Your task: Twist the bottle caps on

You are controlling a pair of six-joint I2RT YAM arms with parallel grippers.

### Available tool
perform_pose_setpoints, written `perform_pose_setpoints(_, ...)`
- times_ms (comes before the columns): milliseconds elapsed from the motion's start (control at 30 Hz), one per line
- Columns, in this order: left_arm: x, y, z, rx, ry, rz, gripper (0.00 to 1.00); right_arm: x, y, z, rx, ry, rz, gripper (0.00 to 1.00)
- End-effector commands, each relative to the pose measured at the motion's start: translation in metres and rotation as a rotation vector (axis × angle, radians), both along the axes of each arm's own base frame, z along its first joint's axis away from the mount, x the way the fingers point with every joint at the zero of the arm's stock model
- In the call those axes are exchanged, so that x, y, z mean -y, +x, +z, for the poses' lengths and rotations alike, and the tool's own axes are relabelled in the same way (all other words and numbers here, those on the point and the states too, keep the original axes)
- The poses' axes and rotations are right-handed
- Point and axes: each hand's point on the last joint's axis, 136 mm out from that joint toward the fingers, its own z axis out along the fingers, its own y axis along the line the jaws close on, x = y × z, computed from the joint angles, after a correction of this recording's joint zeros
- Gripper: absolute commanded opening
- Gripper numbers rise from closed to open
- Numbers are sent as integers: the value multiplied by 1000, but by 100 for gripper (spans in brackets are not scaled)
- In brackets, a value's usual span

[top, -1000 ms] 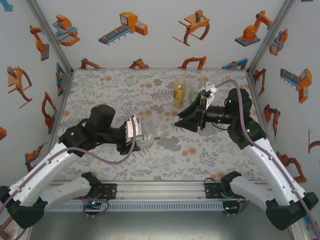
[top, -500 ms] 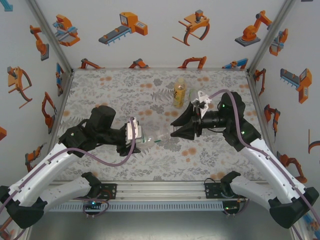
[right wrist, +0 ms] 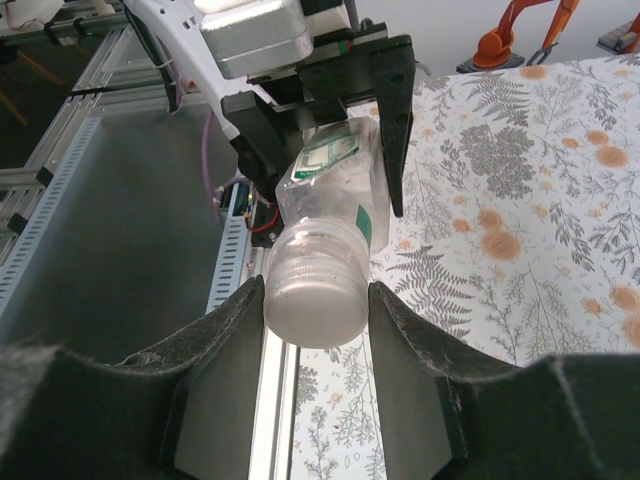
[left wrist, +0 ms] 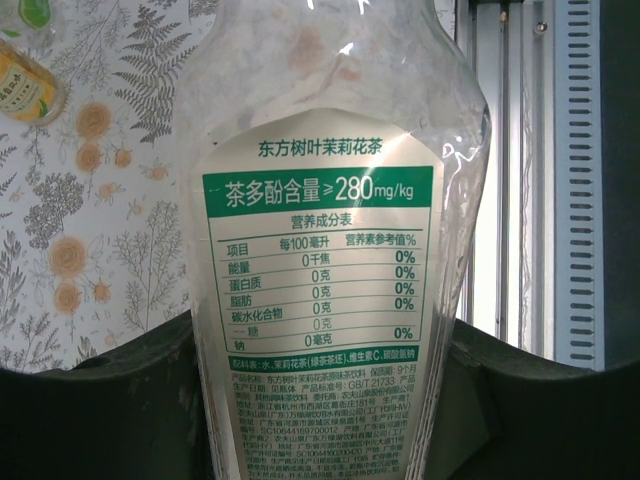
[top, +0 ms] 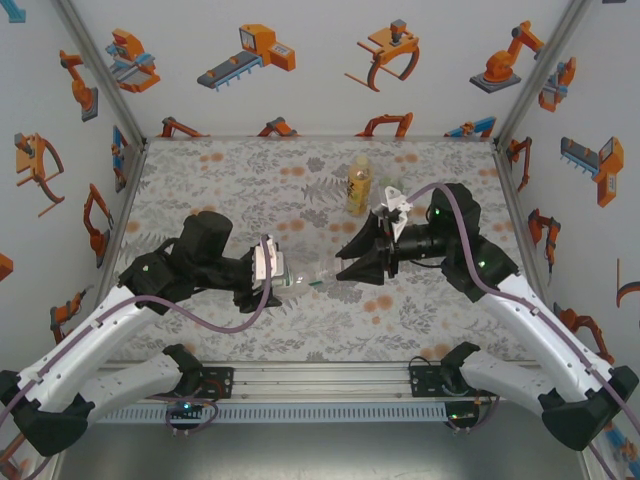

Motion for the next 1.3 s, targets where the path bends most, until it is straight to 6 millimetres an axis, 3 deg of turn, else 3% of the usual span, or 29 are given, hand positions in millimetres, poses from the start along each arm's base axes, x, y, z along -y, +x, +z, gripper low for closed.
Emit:
perform_pose_setpoints(0, 4, -6, 8, 18, -27, -46, 21, -2, -3, 15, 59, 23, 6, 0)
perform_pose_setpoints(667, 5, -6, 14, 34, -55, -45, 20, -11, -2, 2, 22, -43, -12, 0)
perform_pose_setpoints(1000, 6, -5, 15, 41, -63, -38, 18, -10, 16, -7, -214, -55, -157, 0)
perform_pose_setpoints(1267, 6, -3, 18, 57, -82, -29, 18, 0, 41, -31, -559, -71, -408, 0)
